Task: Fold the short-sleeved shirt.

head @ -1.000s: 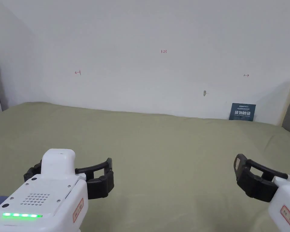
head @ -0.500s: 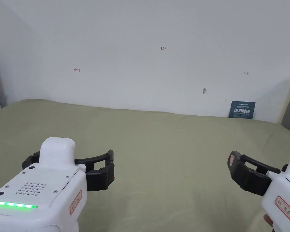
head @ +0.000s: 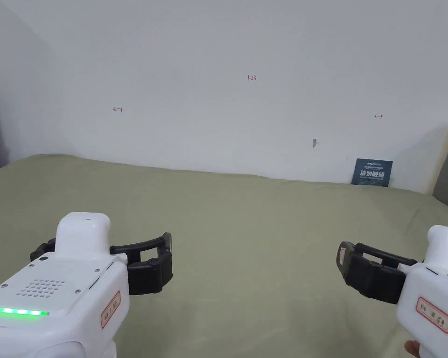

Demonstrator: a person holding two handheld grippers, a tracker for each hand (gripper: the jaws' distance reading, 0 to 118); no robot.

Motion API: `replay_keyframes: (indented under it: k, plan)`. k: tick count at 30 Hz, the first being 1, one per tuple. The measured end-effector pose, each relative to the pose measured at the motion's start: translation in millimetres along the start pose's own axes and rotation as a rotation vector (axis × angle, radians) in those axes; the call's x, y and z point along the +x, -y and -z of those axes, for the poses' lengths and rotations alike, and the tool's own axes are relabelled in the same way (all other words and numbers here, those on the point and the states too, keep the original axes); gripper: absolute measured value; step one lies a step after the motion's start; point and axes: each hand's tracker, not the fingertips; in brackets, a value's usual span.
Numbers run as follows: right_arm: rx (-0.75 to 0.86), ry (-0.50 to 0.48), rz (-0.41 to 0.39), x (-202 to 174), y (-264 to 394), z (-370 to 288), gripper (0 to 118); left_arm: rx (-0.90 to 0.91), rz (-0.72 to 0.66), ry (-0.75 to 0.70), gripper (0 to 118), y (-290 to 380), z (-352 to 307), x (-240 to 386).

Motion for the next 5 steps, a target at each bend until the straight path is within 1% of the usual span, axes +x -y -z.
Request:
replay_keyframes:
  k: [5]
  plan:
    - [0.027,0.01,0.023,7.3,1.5,-0.4,118,-0.008,-0.004,0.004,118,-0.4,0.4,1.1]
